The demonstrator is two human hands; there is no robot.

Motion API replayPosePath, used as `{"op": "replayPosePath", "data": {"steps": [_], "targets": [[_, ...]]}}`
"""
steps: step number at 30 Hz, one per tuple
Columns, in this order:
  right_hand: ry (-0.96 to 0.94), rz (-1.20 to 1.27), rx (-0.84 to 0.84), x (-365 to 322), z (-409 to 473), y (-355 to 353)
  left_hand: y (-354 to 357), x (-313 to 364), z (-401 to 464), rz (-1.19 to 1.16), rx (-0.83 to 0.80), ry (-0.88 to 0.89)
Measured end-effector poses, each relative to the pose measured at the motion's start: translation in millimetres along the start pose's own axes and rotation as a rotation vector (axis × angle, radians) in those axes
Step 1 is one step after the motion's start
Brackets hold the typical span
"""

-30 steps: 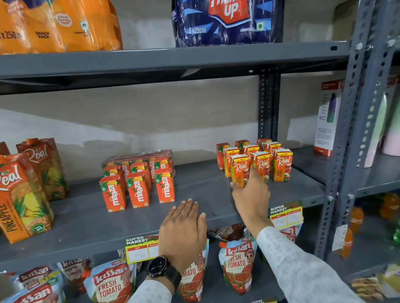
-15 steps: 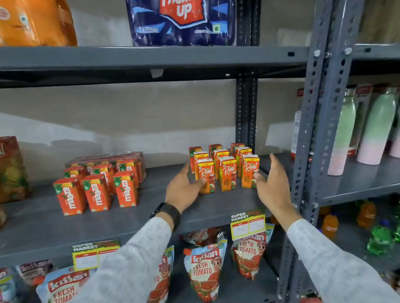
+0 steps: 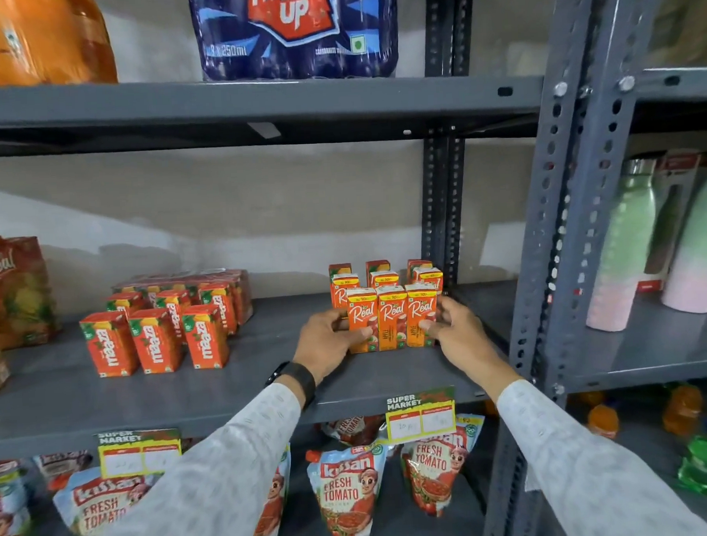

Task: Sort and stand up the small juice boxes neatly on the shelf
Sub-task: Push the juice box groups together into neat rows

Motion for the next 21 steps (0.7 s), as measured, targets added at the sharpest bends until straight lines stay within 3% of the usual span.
{"op": "replayPosePath", "data": {"steps": [21], "targets": [[-0.081,-0.033,-0.064,6.0,-51.3,-9.4,-5.1,29.3,-55.8,0.268,-0.005,0.078]]}}
Point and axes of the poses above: each hand's wrist, its own z-axis towards the middle knuckle, its own y-axis out of the palm, x = y × z, the point moved 7 cm from there along z, towards the middle knuckle, and after that the axes turned 15 degrees about y, right-handed, at the moved point
